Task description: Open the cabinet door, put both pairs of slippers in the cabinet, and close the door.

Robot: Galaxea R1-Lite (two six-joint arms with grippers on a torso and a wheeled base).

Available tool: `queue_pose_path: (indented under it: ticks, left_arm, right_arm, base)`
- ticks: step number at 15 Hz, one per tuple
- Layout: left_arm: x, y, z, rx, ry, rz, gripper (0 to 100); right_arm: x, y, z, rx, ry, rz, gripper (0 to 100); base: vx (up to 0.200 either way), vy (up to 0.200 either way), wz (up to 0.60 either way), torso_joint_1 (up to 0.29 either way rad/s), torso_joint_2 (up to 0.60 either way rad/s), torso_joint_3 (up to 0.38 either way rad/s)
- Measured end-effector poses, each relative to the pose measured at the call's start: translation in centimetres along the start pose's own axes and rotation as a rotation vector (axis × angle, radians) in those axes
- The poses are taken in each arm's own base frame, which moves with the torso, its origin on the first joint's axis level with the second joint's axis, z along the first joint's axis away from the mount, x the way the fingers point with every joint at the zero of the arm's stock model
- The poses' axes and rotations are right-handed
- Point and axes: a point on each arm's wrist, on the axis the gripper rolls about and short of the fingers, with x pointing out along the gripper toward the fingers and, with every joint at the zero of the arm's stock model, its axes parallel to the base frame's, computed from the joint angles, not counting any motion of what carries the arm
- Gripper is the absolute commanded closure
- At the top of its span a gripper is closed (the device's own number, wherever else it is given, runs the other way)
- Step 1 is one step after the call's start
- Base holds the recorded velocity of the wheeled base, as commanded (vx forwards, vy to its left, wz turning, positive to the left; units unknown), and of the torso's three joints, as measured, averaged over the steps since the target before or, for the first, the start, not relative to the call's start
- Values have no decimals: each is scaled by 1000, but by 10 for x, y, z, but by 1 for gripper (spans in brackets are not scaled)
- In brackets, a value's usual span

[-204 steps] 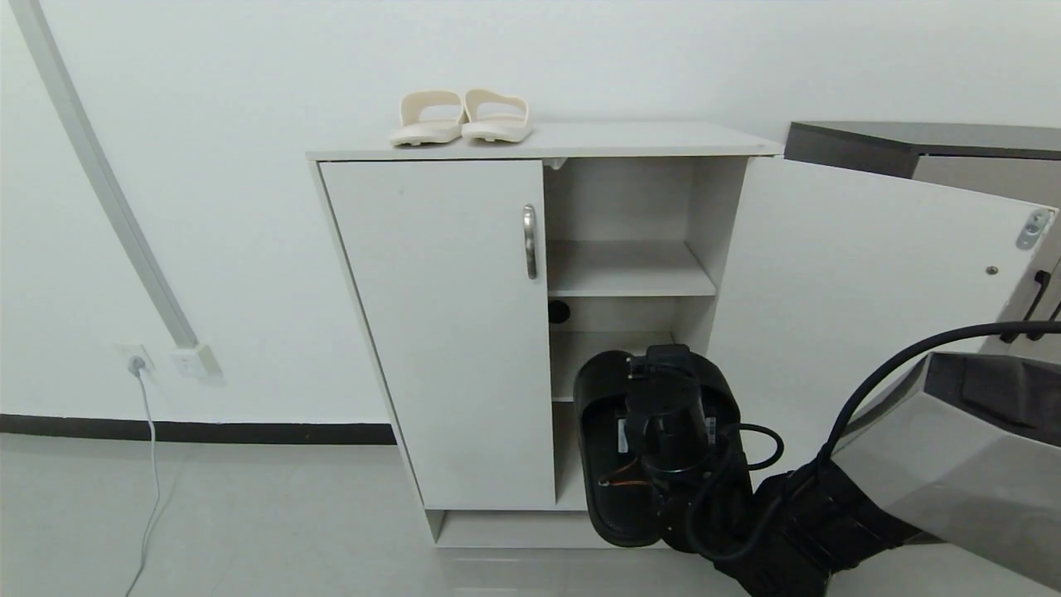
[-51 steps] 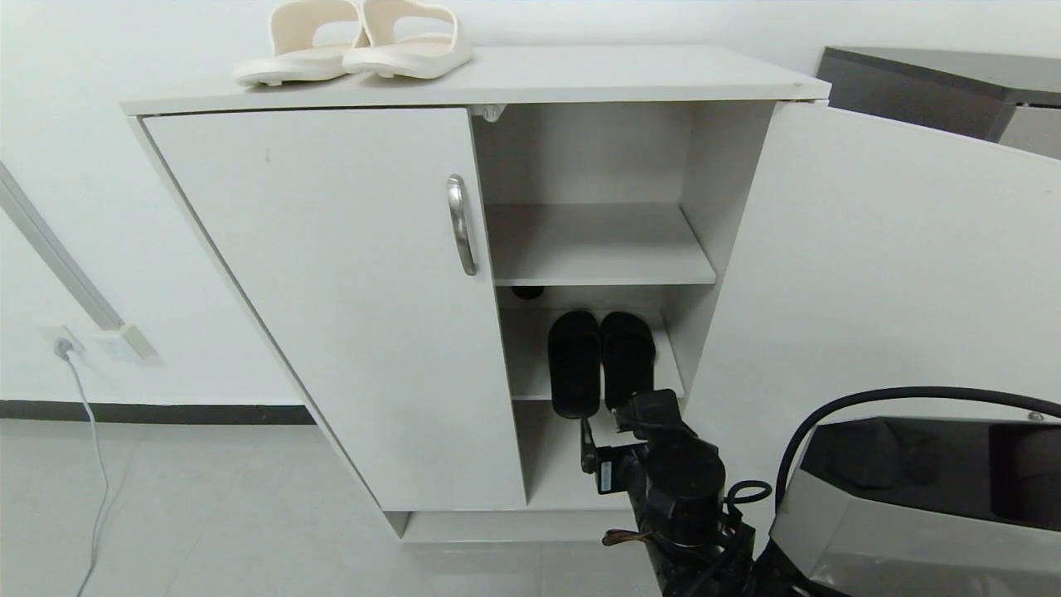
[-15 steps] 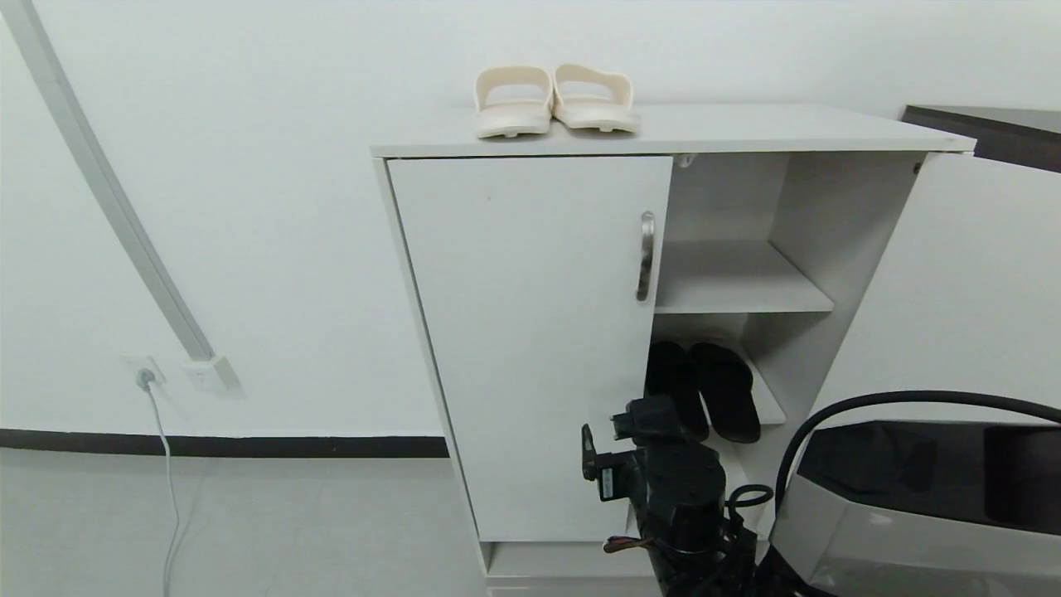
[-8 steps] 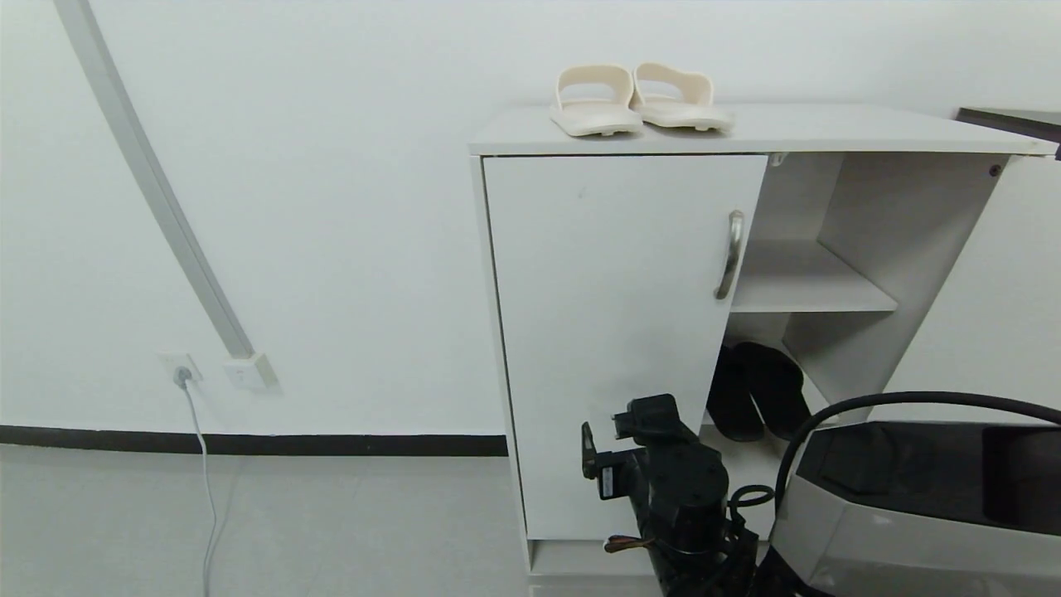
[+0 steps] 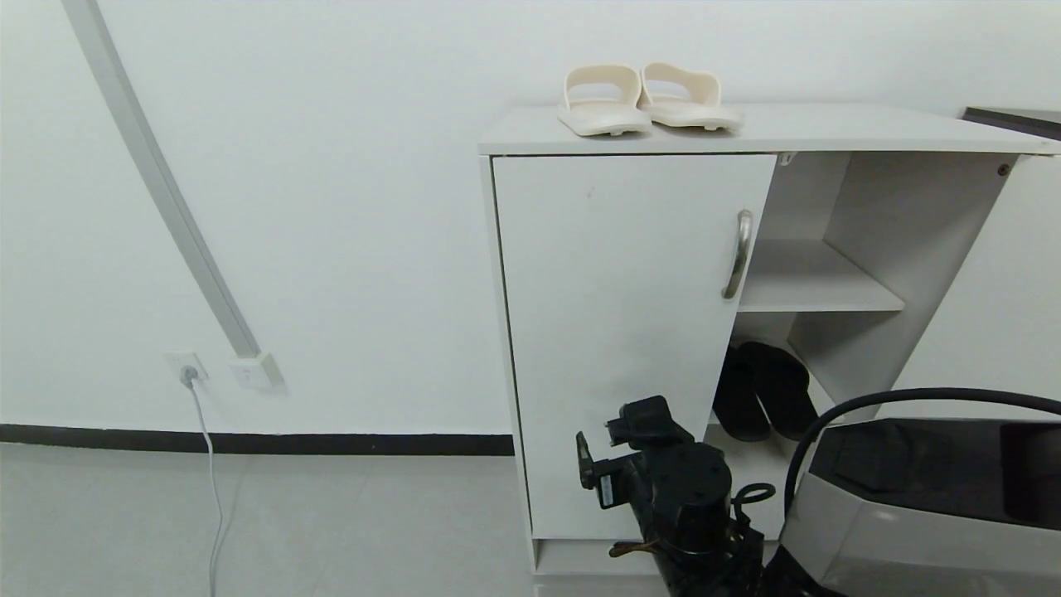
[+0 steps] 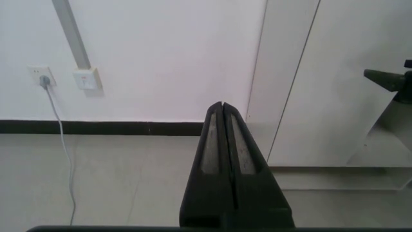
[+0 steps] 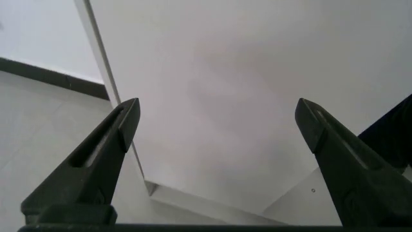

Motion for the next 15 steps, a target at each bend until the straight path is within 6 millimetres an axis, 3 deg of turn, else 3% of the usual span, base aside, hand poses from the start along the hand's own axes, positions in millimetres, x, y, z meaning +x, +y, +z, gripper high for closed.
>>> queue_pose_path:
  ticks: [9, 15]
  left_arm:
    - [0, 0, 0, 0, 0, 2, 100]
    - [0, 0, 0, 0, 0, 1, 100]
  right_arm:
    - [3, -1, 14, 40, -59, -4, 0]
    - [3, -1, 14, 39, -58, -5, 0]
  base:
    - [0, 0, 0, 0, 0, 0]
    - [0, 0, 0, 49, -356, -314]
